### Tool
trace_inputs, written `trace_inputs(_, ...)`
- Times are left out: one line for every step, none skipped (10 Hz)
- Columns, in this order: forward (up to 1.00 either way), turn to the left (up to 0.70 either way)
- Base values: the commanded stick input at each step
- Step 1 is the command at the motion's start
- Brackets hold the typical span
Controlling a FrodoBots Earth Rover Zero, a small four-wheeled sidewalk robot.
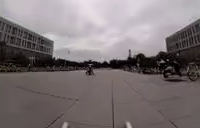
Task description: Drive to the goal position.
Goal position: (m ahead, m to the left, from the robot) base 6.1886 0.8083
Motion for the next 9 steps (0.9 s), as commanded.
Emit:
trace_inputs(0.45,0.0)
trace_inputs(0.45,0.0)
trace_inputs(0.45,0.0)
trace_inputs(0.45,0.0)
trace_inputs(0.45,0.0)
trace_inputs(0.45,0.0)
trace_inputs(0.45,0.0)
trace_inputs(0.45,0.0)
trace_inputs(0.45,0.0)
